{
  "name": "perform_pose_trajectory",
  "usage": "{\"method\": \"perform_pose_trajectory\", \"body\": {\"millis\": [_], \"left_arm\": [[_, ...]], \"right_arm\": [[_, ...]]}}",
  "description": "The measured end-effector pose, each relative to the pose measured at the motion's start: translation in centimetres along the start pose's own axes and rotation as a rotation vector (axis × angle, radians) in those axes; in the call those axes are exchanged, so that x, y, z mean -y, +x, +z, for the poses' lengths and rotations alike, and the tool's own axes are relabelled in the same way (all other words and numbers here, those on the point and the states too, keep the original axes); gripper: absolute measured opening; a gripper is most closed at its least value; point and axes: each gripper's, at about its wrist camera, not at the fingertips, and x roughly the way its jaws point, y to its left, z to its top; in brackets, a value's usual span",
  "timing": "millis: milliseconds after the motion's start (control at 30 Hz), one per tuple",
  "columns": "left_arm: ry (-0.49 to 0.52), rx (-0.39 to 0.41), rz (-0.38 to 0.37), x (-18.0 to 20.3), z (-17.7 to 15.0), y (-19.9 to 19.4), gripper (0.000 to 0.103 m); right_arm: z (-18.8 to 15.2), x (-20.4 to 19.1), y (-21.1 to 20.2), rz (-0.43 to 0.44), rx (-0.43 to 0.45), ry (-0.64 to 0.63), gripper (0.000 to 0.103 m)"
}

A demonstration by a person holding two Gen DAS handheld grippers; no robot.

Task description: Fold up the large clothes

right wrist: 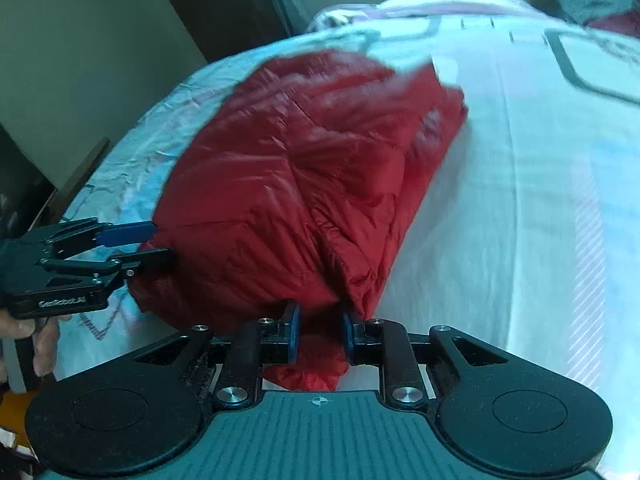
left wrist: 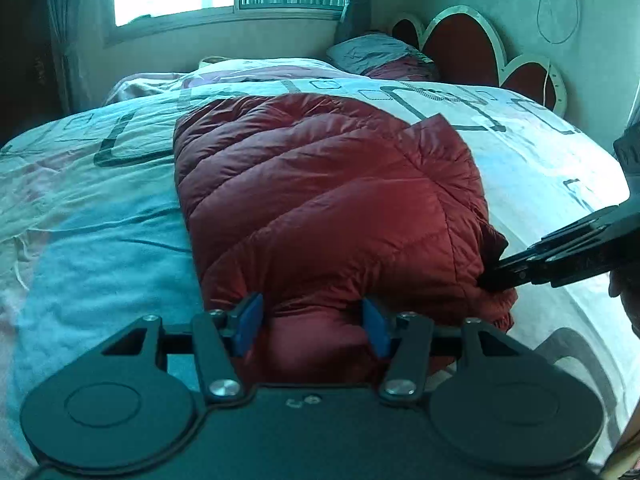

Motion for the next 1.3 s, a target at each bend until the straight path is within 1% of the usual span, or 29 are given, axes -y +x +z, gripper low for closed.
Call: {"method": "perform_pose_trajectory", "body": {"millis": [67,133,233,300,367,433,533,600,667,733,800,833,933,1033,1100,1167,1233,1300], "left_arm": [[-0.006,0.0,0.01,0.1,-0.1,-0.2,0.054],[-0.016,0.004,0.02,0.3,0.7,-1.3,0.052],[-0.032,0.089,0.026,0.6,1.6,-3.7,0.052],[-0.029,0.125,0.033,0.5,3.0,-3.8,0.052],[-0.02,0.133,0.055,0.4,4.3,-2.7,0.052],[-0.039,0.133,0.066,-0.4,5.1,-1.0,0.052],[-0.072,0.078,0.053,-1.3,5.5,1.8,0.053],[-0.086,0.066,0.045,-1.8,4.9,2.6,0.054],[-0.105,0.069,0.036,-2.1,4.4,2.7,0.054],[-0.1,0.073,0.041,-2.2,4.2,2.6,0.054],[-0.109,0.075,0.045,-2.4,4.1,2.5,0.054],[-0.111,0.073,0.053,-2.4,4.2,2.0,0.051],[-0.088,0.106,0.049,-1.9,4.0,-0.5,0.051],[-0.053,0.099,0.051,-0.6,2.7,-2.9,0.051],[-0.056,0.074,0.061,0.2,1.3,-3.8,0.051],[-0.067,0.048,0.095,0.7,-0.3,-4.0,0.053],[-0.123,0.028,0.116,0.4,-1.7,-3.8,0.054],[-0.142,0.034,0.12,0.1,-2.3,-3.6,0.054]], "right_arm": [[0.3,0.1,0.1,0.004,-0.003,0.001,0.021],[0.8,-0.3,-1.0,0.002,0.005,-0.011,0.021],[1.8,-1.3,-4.7,0.015,0.119,-0.029,0.021],[3.3,-1.7,-5.8,-0.002,0.2,-0.049,0.021],[5.3,-1.5,-5.5,-0.029,0.252,-0.048,0.021],[7.1,-1.1,-4.2,-0.051,0.271,-0.039,0.021],[8.4,0.1,-1.7,-0.079,0.233,-0.027,0.021],[8.2,1.3,0.0,-0.072,0.174,0.013,0.021],[7.5,2.3,0.9,-0.073,0.152,0.038,0.021],[6.9,3.1,1.3,-0.063,0.143,0.058,0.021],[6.7,3.2,1.1,-0.065,0.144,0.062,0.021],[6.7,3.1,0.7,-0.068,0.144,0.068,0.021],[6.2,1.7,-2.9,-0.055,0.209,0.04,0.021],[4.3,0.2,-5.6,-0.004,0.216,0.021,0.021],[2.6,-0.9,-6.5,0.019,0.196,-0.005,0.021],[1.0,-2.0,-6.1,0.035,0.161,-0.027,0.021],[-0.3,-2.5,-5.0,0.004,0.116,-0.058,0.021],[-1.1,-2.5,-3.5,-0.02,0.064,-0.06,0.021]]}}
